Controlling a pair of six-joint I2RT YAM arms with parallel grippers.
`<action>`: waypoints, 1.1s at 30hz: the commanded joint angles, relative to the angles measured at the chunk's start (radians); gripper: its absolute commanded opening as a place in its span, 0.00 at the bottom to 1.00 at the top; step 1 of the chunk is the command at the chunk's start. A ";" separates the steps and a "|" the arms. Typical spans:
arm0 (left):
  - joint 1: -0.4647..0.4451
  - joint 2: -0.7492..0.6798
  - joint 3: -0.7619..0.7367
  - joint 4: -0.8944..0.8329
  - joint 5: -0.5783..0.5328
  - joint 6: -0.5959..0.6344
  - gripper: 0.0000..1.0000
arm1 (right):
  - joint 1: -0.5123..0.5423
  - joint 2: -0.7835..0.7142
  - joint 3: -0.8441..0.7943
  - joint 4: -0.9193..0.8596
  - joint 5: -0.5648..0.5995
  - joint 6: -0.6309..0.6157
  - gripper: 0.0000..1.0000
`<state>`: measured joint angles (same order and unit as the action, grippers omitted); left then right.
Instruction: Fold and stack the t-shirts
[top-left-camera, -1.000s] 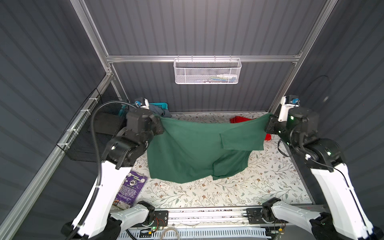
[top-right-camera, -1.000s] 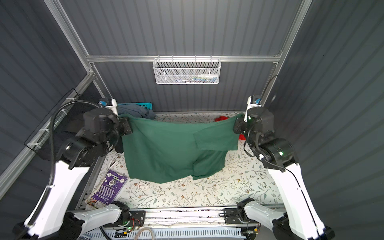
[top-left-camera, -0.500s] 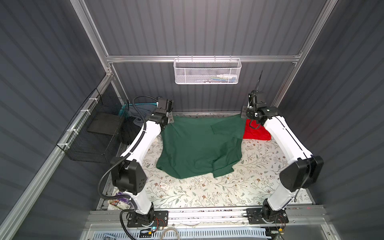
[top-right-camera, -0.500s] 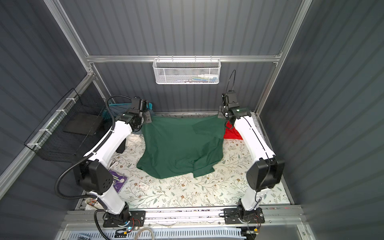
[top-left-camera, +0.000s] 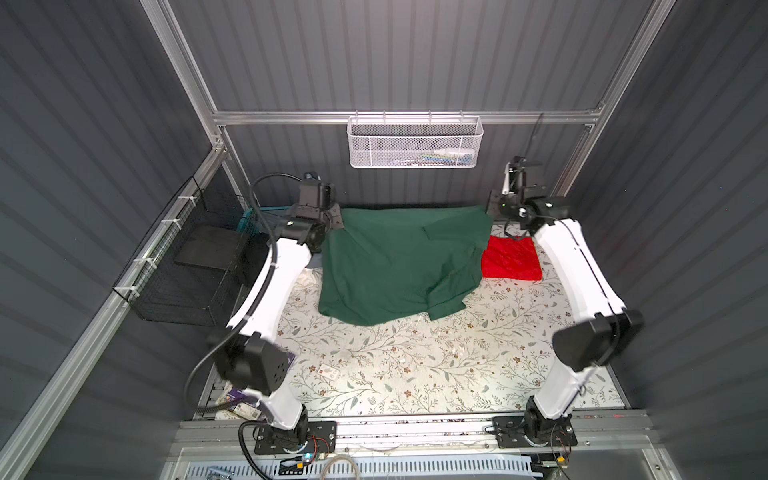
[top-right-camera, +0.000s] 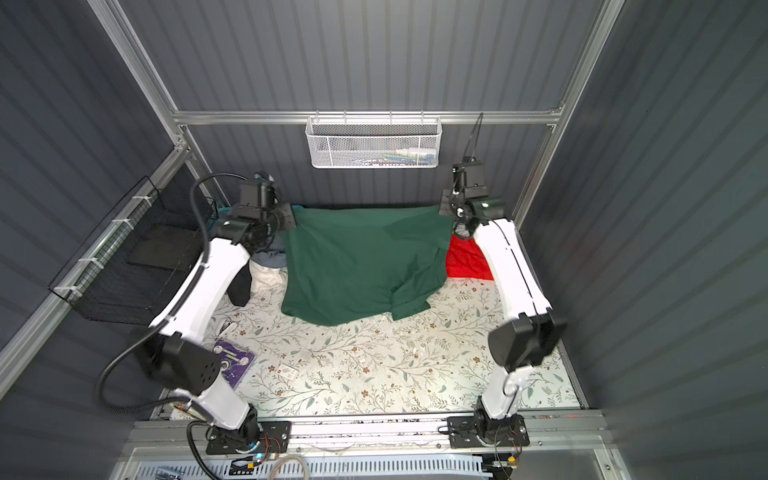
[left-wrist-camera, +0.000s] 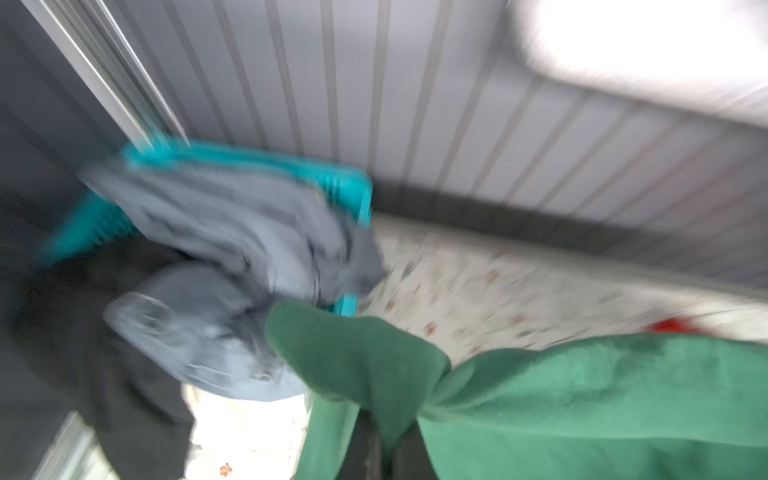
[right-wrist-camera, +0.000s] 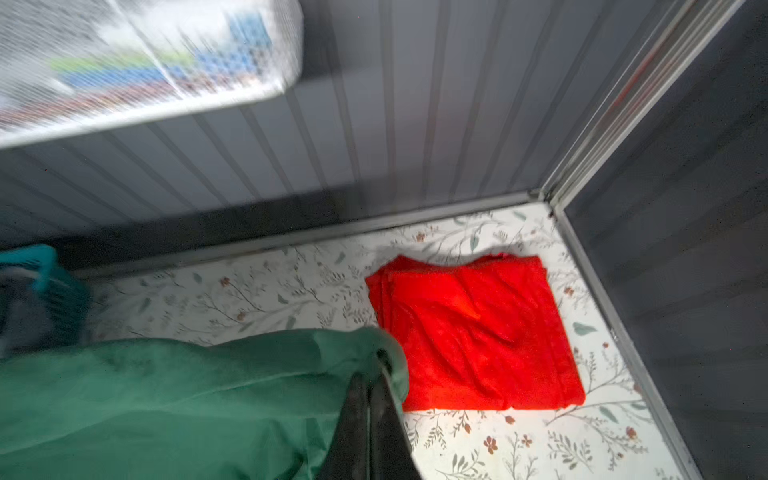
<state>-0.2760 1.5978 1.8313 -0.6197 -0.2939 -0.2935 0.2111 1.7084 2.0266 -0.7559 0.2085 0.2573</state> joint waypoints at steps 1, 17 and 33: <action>0.005 -0.189 0.023 0.025 0.027 0.038 0.00 | 0.002 -0.221 -0.045 0.019 0.015 0.008 0.00; 0.006 -0.417 0.184 -0.033 0.135 0.025 0.00 | 0.013 -0.539 0.088 -0.065 -0.026 -0.038 0.00; 0.006 -0.360 -0.006 0.038 0.118 -0.020 0.00 | 0.013 -0.359 -0.002 0.005 -0.031 -0.097 0.00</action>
<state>-0.2756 1.2423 1.9141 -0.6327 -0.1459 -0.2890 0.2279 1.3209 2.1090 -0.8108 0.1596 0.1799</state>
